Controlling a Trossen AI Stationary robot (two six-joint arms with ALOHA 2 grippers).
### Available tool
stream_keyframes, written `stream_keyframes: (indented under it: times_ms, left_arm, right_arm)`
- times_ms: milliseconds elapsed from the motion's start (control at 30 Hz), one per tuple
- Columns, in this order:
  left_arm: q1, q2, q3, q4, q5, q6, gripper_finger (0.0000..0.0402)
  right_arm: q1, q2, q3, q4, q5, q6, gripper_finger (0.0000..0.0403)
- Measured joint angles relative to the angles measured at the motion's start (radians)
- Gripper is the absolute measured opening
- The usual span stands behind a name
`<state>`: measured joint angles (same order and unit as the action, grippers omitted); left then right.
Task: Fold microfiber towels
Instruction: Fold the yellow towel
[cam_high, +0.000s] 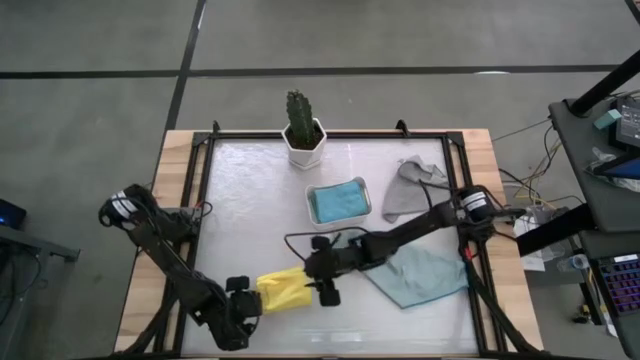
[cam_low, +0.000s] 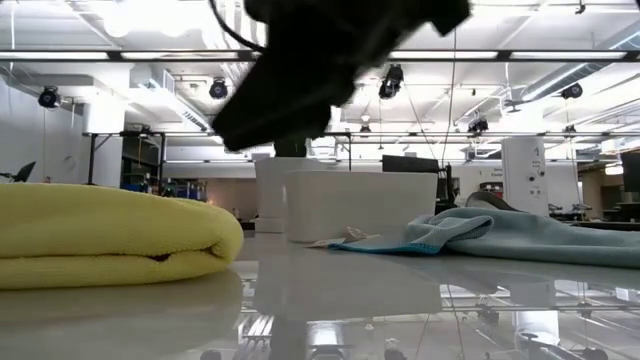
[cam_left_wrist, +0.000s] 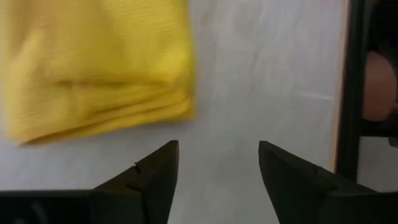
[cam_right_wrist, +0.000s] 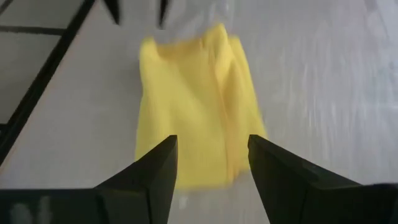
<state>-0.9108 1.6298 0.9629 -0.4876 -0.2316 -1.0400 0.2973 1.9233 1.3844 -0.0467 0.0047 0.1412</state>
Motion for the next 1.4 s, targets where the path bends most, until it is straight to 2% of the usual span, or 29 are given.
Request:
stream_keyframes:
  times_ms: [100,200,333,500,767,900,1200,1400]
  left_arm:
    - [-0.001,-0.013,-0.003,-0.1,-0.021,0.0,0.0204]
    - [-0.001,-0.013,-0.018,-0.186,-0.118,0.007,0.019]
    - [0.0,-0.013,-0.07,-0.212,-0.234,0.006,0.0155]
    - [0.002,-0.014,-0.126,-0.148,-0.299,0.0,0.0103]
    - [0.004,-0.014,-0.208,0.052,-0.356,-0.001,0.0043]
    - [0.004,-0.014,-0.226,0.086,-0.367,0.0,0.0023]
    - [0.008,-0.014,-0.233,0.115,-0.373,-0.001,0.0001]
    - [0.012,-0.014,-0.234,0.13,-0.38,-0.002,0.0]
  right_arm:
    - [-0.021,0.049,0.079,-0.001,-0.014,-0.056,0.0184]
    - [-0.046,0.101,0.166,-0.002,-0.051,-0.109,0.0177]
    - [-0.083,0.175,0.281,0.0,-0.112,-0.135,0.0169]
    - [-0.112,0.289,0.416,-0.024,-0.236,-0.14,0.0162]
    - [-0.117,0.46,0.635,-0.219,-0.329,-0.153,0.0156]
    - [-0.117,0.493,0.674,-0.263,-0.328,-0.156,0.0138]
    - [-0.117,0.491,0.674,-0.275,-0.328,-0.133,0.0065]
    - [-0.117,0.48,0.674,-0.301,-0.328,-0.126,0.0054]
